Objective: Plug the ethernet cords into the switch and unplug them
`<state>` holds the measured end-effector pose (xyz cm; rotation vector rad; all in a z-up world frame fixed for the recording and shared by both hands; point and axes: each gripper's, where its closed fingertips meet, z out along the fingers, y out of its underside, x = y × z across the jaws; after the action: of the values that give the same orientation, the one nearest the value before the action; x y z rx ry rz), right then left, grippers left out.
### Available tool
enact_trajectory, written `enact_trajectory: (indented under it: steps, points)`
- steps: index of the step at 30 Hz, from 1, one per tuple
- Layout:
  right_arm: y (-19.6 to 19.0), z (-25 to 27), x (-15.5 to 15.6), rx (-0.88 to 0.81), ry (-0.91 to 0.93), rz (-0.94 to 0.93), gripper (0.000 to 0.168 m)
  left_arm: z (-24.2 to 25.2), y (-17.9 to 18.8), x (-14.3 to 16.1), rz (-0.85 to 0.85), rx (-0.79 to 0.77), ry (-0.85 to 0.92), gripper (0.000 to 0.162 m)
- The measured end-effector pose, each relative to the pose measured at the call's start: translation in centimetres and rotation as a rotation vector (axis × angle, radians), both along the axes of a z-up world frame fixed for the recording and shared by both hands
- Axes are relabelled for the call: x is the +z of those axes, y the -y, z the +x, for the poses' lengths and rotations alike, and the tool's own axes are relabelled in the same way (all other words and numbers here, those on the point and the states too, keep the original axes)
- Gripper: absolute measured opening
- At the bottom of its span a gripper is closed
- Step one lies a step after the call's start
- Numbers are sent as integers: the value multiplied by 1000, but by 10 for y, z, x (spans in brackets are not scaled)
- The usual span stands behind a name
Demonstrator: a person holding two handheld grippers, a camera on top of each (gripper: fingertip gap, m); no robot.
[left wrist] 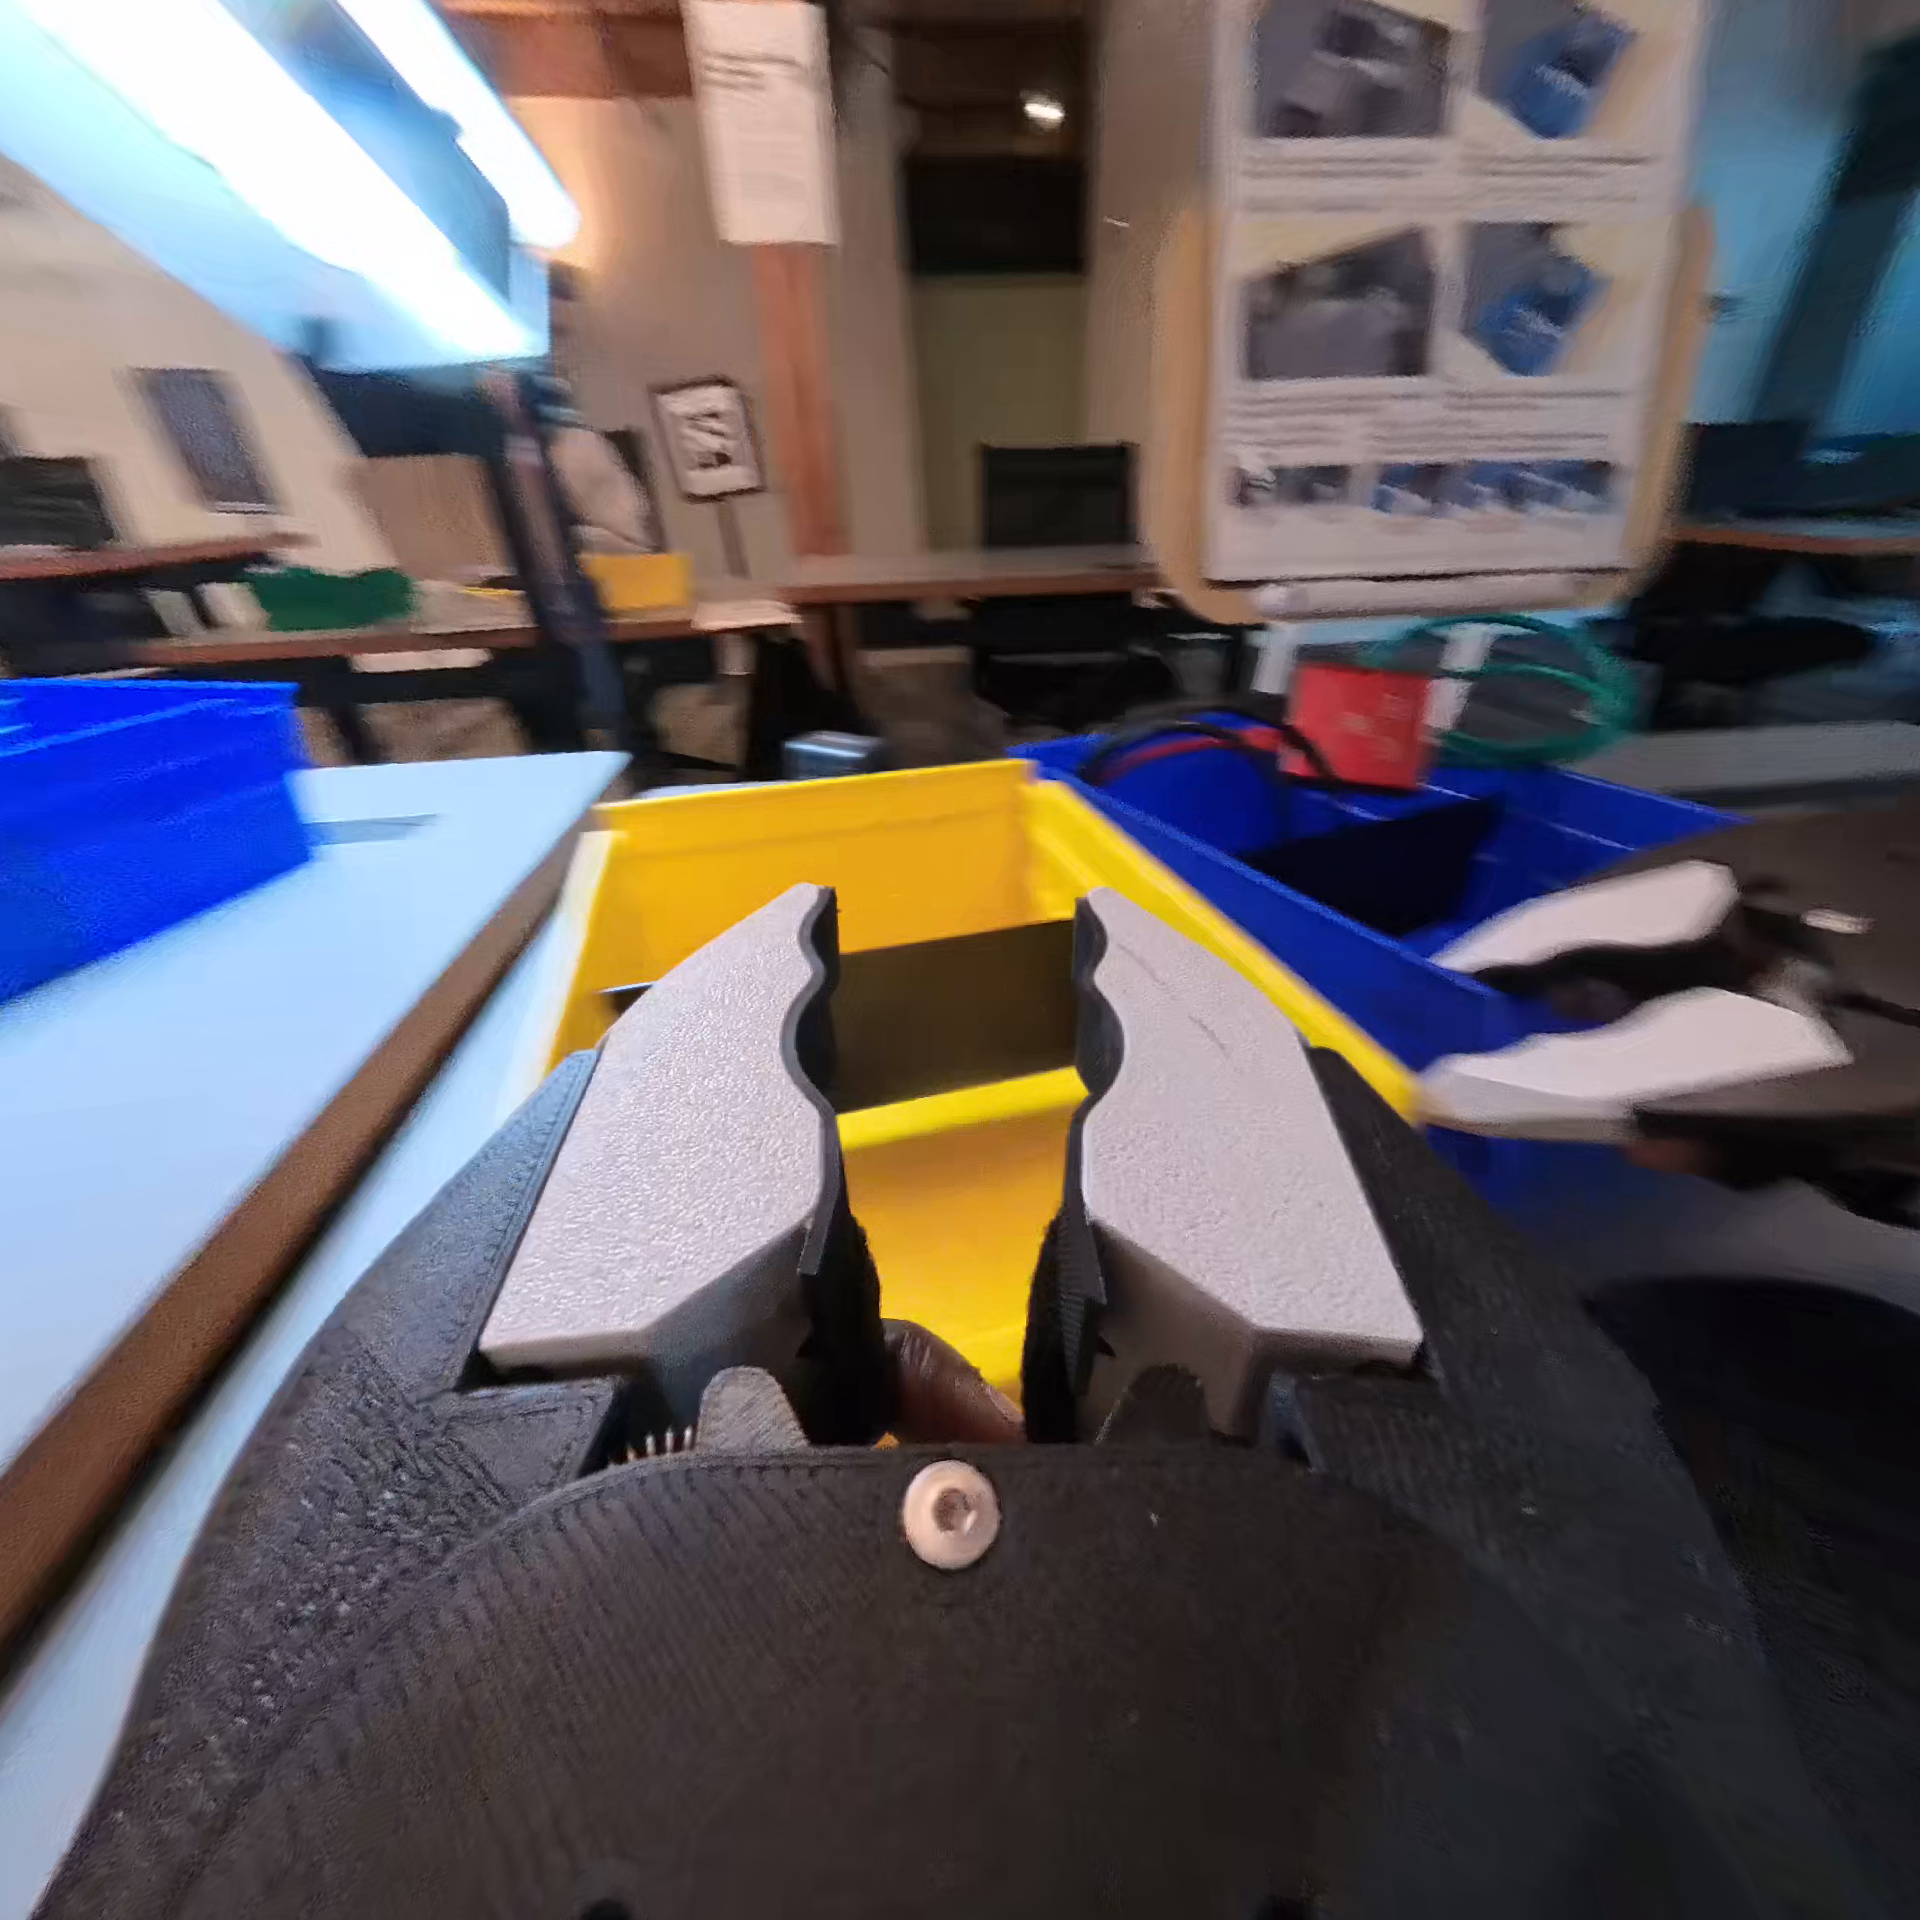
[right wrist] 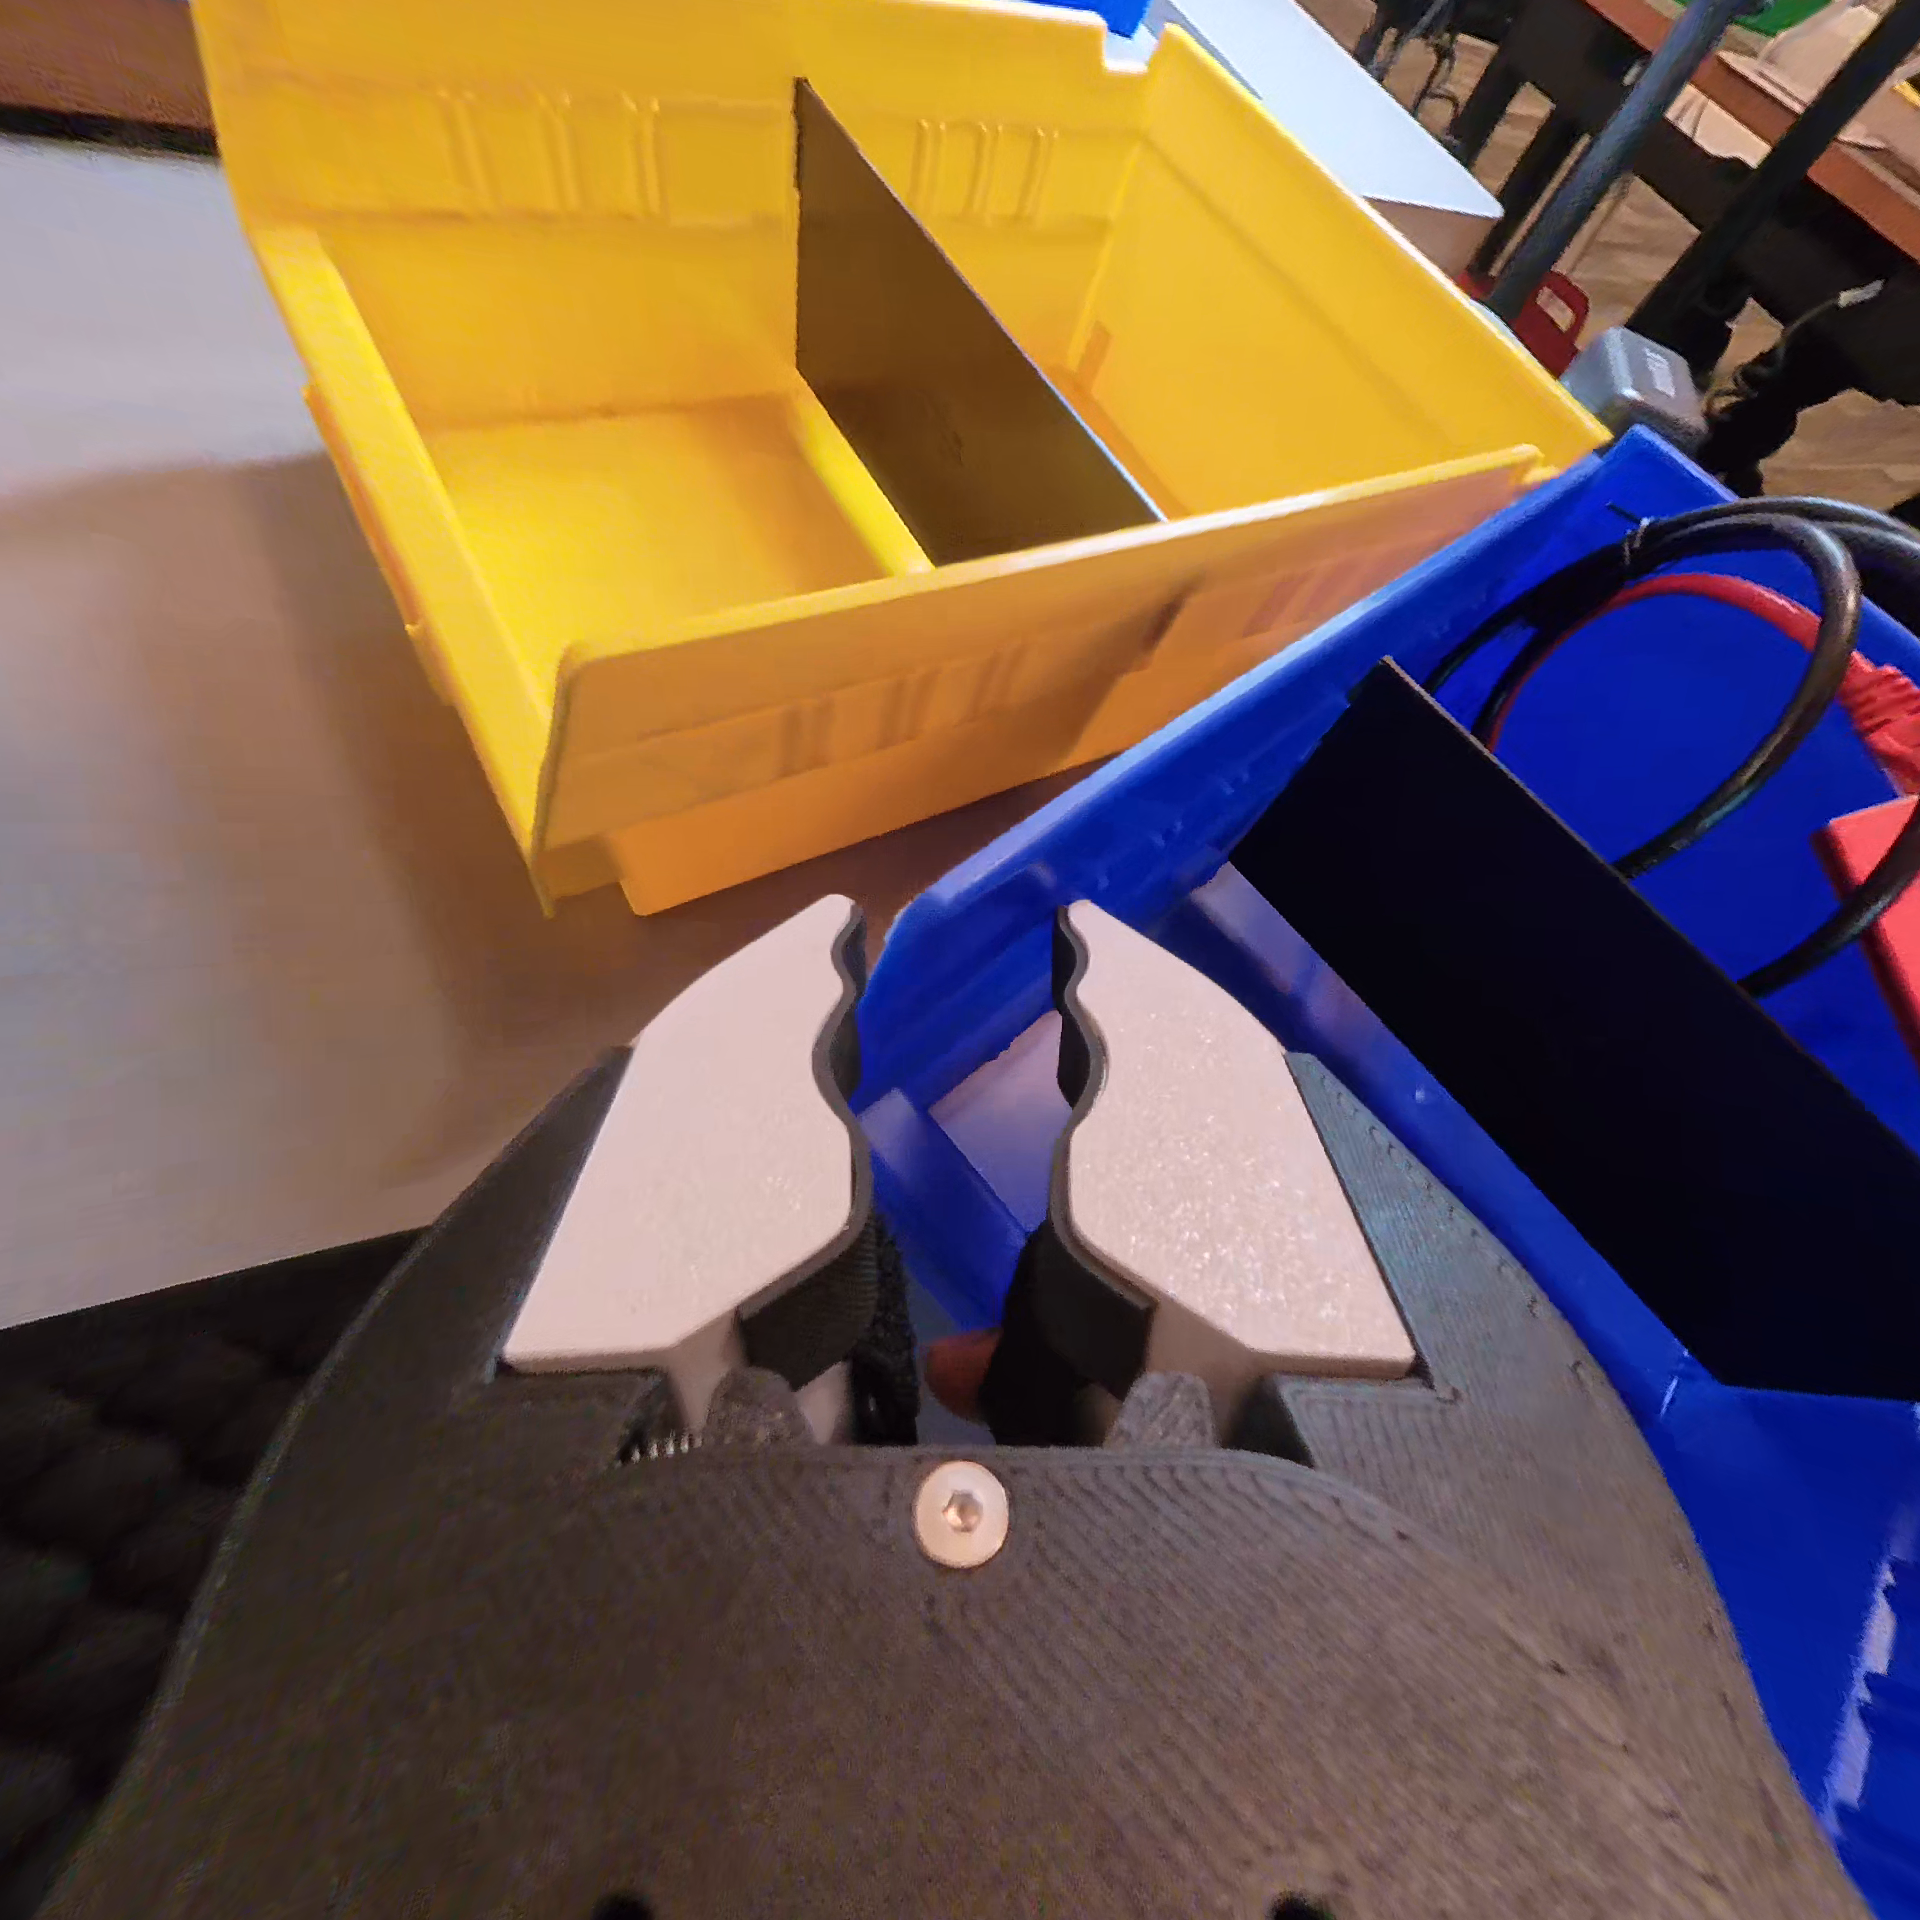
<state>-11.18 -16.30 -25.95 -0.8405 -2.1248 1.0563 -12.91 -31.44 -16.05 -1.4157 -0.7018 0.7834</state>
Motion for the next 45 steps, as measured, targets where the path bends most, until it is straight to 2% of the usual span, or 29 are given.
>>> enact_trajectory:
  steps: [1,3,6,7,8,10,13,14,15,17,20,22,27,29,33,38,42,45]
  points:
    - [3,1,0,20,2,-2,37,-9,21,0,6,65,-1,44]
    - [9,4,11,21,-33,-56,46,-25,55,-11,-14,150,36,56]
    - [20,16,55,-2,-196,-235,55,-41,80,-43,-68,176,142,80]
    - [27,22,63,8,-216,-275,57,-46,84,-54,-84,174,184,83]
    - [36,27,65,20,-214,-292,60,-49,85,-64,-98,164,214,83]
    - [53,34,50,35,-139,-265,61,-55,84,-80,-119,134,262,82]
    - [67,34,15,38,9,-206,61,-60,74,-95,-134,62,308,68]
    - [71,34,8,44,49,-213,58,-62,71,-98,-137,45,311,56]
    - [75,33,5,48,80,-230,55,-62,68,-101,-145,29,313,28]
    - [74,25,4,26,87,-234,46,-62,76,-102,-184,115,275,7]
    - [68,17,4,5,62,-225,28,-48,84,-100,-243,195,208,7]
    - [66,15,4,3,48,-220,18,-37,89,-91,-220,246,146,7]
    - [73,20,7,37,-79,-100,16,-15,101,-59,-187,365,-6,4]
    - [73,23,21,46,-146,-118,15,-8,102,-40,-165,383,-67,4]
    - [60,31,71,47,-300,-157,15,7,88,10,-111,386,-184,5]
    - [20,53,126,-12,-465,-157,14,25,43,68,-60,347,-314,5]
    - [-27,74,149,-104,-521,-133,14,35,-9,95,-35,279,-368,5]
    - [-70,94,158,-190,-552,-110,14,42,-58,105,-1,191,-375,4]
